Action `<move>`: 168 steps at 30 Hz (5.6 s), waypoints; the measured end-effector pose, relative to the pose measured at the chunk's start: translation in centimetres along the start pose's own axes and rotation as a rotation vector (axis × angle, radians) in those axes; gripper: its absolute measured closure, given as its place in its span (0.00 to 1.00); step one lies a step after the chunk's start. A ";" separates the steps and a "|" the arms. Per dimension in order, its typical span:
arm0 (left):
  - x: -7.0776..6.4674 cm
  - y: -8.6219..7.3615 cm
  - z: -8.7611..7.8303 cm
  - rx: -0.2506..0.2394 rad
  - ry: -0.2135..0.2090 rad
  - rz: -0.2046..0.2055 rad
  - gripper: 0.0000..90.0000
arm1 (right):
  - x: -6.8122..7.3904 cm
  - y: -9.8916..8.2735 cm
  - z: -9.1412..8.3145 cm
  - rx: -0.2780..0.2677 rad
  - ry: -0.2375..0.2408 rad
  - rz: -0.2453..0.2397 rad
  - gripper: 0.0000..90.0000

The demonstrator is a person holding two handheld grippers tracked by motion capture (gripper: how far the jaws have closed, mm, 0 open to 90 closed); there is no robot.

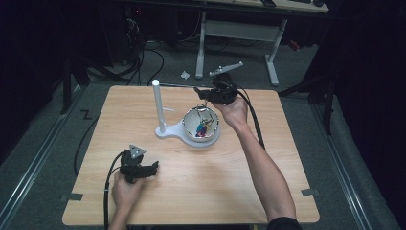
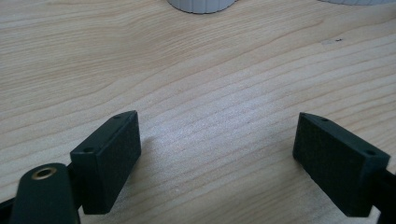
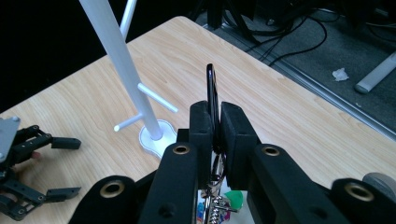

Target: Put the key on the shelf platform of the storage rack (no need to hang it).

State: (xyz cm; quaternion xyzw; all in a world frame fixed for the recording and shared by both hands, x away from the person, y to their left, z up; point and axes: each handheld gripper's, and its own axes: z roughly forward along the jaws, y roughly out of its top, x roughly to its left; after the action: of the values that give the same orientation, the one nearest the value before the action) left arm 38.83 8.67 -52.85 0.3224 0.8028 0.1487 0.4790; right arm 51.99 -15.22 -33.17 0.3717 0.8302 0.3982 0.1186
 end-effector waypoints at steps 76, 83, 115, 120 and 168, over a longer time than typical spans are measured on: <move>0.0 0.0 0.0 -0.005 0.002 0.004 0.17 | -0.7 -9.4 6.9 0.171 0.028 0.087 0.75; 0.0 0.0 0.0 -0.005 0.005 -0.004 0.17 | -0.4 -9.2 5.4 0.108 0.002 0.079 0.65; -0.1 0.0 0.0 -0.005 0.004 -0.004 0.17 | -1.4 -11.4 -0.2 0.026 -0.064 0.091 0.59; 0.0 0.0 0.0 -0.005 0.004 -0.004 0.17 | -1.2 -11.7 -0.8 0.029 -0.066 0.084 0.61; 0.0 0.0 0.0 -0.005 0.003 -0.003 0.17 | -1.0 -15.8 -8.5 -0.068 -0.141 0.137 0.56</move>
State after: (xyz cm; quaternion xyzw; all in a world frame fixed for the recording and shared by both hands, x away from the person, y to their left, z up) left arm 38.87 8.63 -52.85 0.3200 0.8036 0.1506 0.4786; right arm 40.22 -27.25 -39.53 0.4503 0.7785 0.4062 0.1617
